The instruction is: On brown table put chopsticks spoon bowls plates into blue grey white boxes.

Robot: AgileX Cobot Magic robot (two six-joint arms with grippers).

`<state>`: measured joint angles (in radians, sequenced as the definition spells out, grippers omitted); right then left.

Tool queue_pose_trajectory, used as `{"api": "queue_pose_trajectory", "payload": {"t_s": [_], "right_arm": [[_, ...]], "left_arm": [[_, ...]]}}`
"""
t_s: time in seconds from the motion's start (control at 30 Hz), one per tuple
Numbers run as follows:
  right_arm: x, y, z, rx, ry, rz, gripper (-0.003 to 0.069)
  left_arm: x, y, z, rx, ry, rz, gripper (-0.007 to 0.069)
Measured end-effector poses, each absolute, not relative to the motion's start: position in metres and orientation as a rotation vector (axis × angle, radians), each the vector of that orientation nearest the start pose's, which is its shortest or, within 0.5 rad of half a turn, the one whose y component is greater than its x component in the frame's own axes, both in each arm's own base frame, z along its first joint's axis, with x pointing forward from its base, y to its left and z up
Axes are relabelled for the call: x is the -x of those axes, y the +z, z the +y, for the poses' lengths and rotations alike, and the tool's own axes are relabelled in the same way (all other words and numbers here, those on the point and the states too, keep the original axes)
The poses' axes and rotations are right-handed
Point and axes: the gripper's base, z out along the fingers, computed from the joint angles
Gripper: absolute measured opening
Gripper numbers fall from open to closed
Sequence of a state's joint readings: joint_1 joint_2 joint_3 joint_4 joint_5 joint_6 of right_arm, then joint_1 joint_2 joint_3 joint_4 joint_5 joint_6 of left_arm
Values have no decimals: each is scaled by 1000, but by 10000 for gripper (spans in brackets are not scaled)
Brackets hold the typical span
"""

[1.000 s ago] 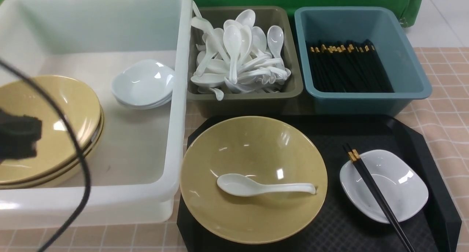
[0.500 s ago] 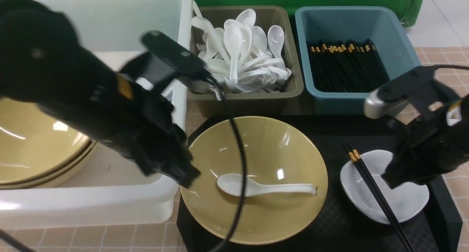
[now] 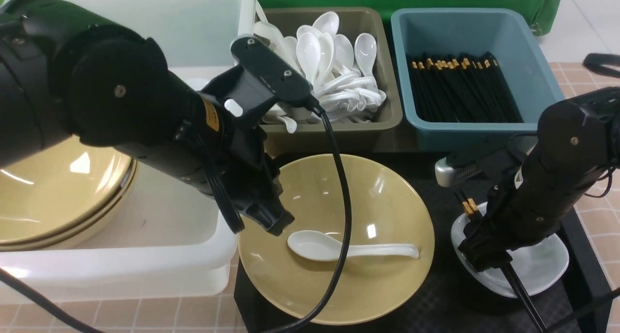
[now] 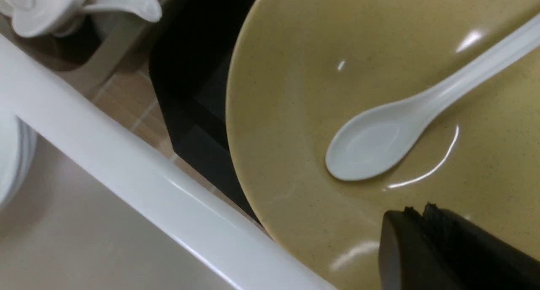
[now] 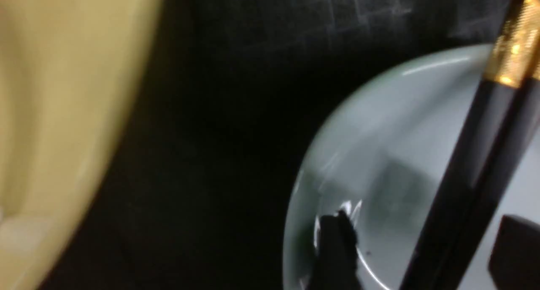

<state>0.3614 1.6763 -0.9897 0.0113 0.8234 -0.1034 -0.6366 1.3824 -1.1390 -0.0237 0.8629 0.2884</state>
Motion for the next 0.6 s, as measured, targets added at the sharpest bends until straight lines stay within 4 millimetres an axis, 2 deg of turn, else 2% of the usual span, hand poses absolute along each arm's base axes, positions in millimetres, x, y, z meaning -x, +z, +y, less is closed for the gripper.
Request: {"api": "queue_pose_trajectory", "payload": {"t_s": [0.07,0.13,0.17,0.2,0.3,0.4,0.43,0.57,0.6], "right_arm": [[-282,187,107,677,42,2917,393],[-282,187,108,676,43,2913,277],[-282,187,108,675,43,2912,252],[-282,187,108,672,44,2913,170],[-282,194,108,656,44,2924,162],[-284,217,109,645,55,2873,162],[-284,219,109,644,55,2867,162],[-297,286,112,620,76,2644,162],[-298,288,112,620,77,2634,162]], "left_arm": [[-228,312,-170,-1149,-148,2325,1],[-230,311,-171,-1153,-140,2325,1],[-230,311,-171,-1154,-138,2326,1],[-230,311,-171,-1154,-137,2325,1],[-230,311,-171,-1142,-140,2328,1],[-235,311,-165,-1068,-147,2356,1],[-235,311,-164,-1064,-146,2358,1],[-252,313,-141,-875,-160,2403,1],[-253,313,-141,-867,-162,2400,1]]}}
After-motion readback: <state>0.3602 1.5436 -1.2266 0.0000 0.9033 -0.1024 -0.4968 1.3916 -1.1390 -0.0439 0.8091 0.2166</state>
